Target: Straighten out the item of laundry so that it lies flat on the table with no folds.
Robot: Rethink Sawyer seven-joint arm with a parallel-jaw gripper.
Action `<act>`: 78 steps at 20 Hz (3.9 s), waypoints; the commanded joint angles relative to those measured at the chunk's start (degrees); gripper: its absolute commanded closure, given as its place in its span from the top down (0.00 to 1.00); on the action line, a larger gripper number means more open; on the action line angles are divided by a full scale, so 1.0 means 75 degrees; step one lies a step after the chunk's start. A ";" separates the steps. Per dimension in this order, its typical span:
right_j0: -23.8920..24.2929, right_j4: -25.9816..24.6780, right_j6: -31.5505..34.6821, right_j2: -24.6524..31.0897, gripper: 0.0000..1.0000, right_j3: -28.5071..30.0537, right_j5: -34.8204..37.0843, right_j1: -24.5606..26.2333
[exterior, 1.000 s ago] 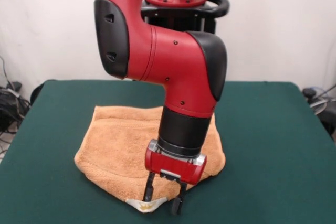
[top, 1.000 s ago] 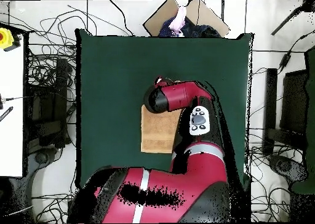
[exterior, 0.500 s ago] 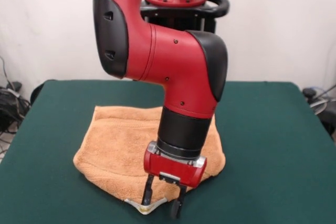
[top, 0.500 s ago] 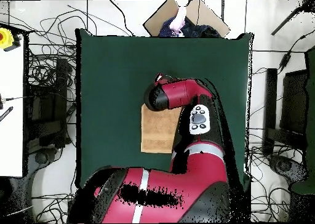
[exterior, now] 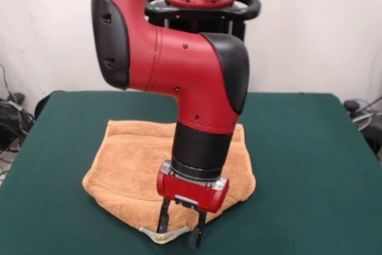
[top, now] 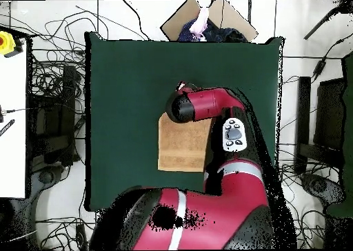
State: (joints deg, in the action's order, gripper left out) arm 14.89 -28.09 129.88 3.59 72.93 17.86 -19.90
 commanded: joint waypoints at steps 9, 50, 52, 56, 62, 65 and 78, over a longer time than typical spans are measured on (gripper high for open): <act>0.0327 -0.0606 -0.1472 0.0828 1.00 0.1903 0.1018 -0.0676; 0.0890 -0.4588 -0.0595 0.0219 1.00 0.3601 -0.1391 -0.0573; 0.0880 -0.4608 -0.0649 0.0287 1.00 0.3500 -0.1363 -0.0463; 0.1270 -0.4637 -0.1293 0.0855 1.00 0.3436 -0.1039 -0.0254; 0.2453 -0.4764 -0.2038 0.2115 1.00 0.3618 -0.0908 0.0149; 0.2729 -0.4925 -0.2168 0.2433 1.00 0.3577 -0.0889 0.0337; 0.0402 -0.5380 0.0383 -0.0094 0.00 0.2591 -0.2637 0.0270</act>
State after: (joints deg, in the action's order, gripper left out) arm 25.13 -66.46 128.81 5.76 102.65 3.08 -27.63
